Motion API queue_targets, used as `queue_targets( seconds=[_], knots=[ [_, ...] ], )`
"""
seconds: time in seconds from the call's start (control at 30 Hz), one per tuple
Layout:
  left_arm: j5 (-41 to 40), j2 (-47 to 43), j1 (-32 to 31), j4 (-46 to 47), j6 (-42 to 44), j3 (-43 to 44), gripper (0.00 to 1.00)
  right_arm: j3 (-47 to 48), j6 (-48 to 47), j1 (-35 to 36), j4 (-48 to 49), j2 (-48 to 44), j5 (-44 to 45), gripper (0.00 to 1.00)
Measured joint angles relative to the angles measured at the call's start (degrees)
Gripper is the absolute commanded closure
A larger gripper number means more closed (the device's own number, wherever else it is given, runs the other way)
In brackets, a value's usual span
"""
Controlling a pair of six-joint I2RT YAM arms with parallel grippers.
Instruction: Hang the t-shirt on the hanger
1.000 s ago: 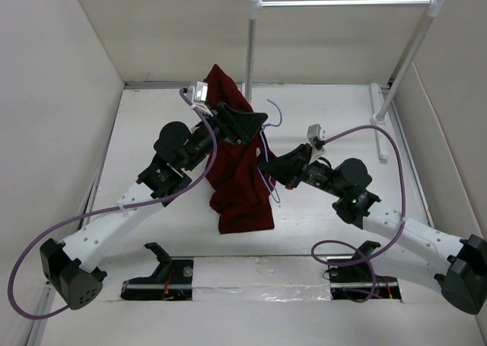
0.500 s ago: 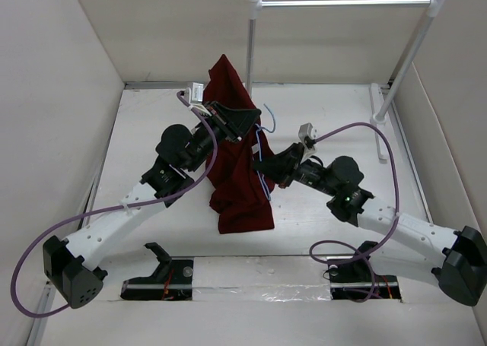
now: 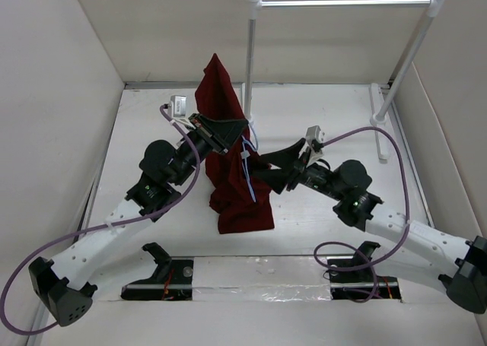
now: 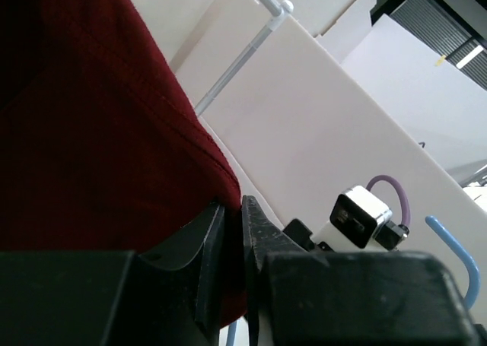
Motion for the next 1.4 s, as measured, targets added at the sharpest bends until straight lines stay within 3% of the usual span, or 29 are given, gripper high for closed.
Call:
queue_targets(
  seconds=[0.07, 0.1, 0.17, 0.2, 0.37, 0.43, 0.47, 0.6, 0.87, 0.97, 1.07, 1.1, 1.2, 1.4],
  knots=[
    [0.2, -1.2, 0.0, -0.7, 0.0, 0.0, 1.00, -0.2, -0.7, 0.0, -2.0, -2.9, 0.8, 0.30],
    [0.2, -1.8, 0.0, -1.0, 0.0, 0.0, 1.00, -0.5, -1.0, 0.0, -3.1, -4.6, 1.3, 0.44],
    [0.3, -2.9, 0.0, -1.7, 0.0, 0.0, 1.00, -1.9, -2.0, 0.0, -4.3, -8.3, 2.3, 0.92],
    [0.4, -3.3, 0.0, -2.0, 0.0, 0.0, 1.00, -3.1, -2.3, 0.0, -4.3, -9.7, 2.8, 1.00],
    [0.5, -5.0, 0.0, -2.9, -0.1, 0.0, 1.00, -8.5, -2.6, -2.3, -6.1, -10.8, 2.7, 1.00],
    [0.5, -5.4, 0.0, -3.5, -0.1, 0.0, 1.00, -10.0, -2.7, -3.1, -7.1, -8.6, 2.7, 0.73],
    [0.5, -5.6, 0.0, -3.9, -0.1, 0.0, 1.00, -10.9, -2.7, -3.4, -7.8, -7.7, 2.8, 0.53],
    [0.5, -5.9, 0.0, -4.9, -0.1, 0.0, 1.00, -14.8, -2.8, -4.9, -7.6, -6.1, 2.7, 0.33],
    [1.1, -6.3, 0.0, -5.7, -0.1, 0.0, 1.00, -10.9, -5.2, -7.2, -7.3, 4.0, -0.6, 0.27],
    [1.2, -6.4, 0.0, -5.9, -0.2, 0.0, 1.00, -8.4, -6.3, -7.2, -7.3, 7.2, -1.4, 0.31],
    [1.3, -6.4, 0.0, -6.2, -0.2, 0.0, 1.00, -6.6, -7.4, -7.2, -7.2, 9.4, -2.5, 0.50],
    [1.2, -6.4, 0.0, -6.4, -0.2, 0.0, 1.00, -6.3, -7.5, -7.2, -7.1, 9.9, -3.0, 0.78],
    [1.2, -6.4, 0.0, -6.7, -0.1, 0.0, 1.00, -6.2, -7.4, -7.0, -6.8, 10.7, -4.0, 1.00],
    [-0.3, -6.0, 0.0, -6.0, -0.3, 0.0, 1.00, -8.4, -5.3, -2.2, -5.9, 9.4, -2.9, 1.00]
  ],
)
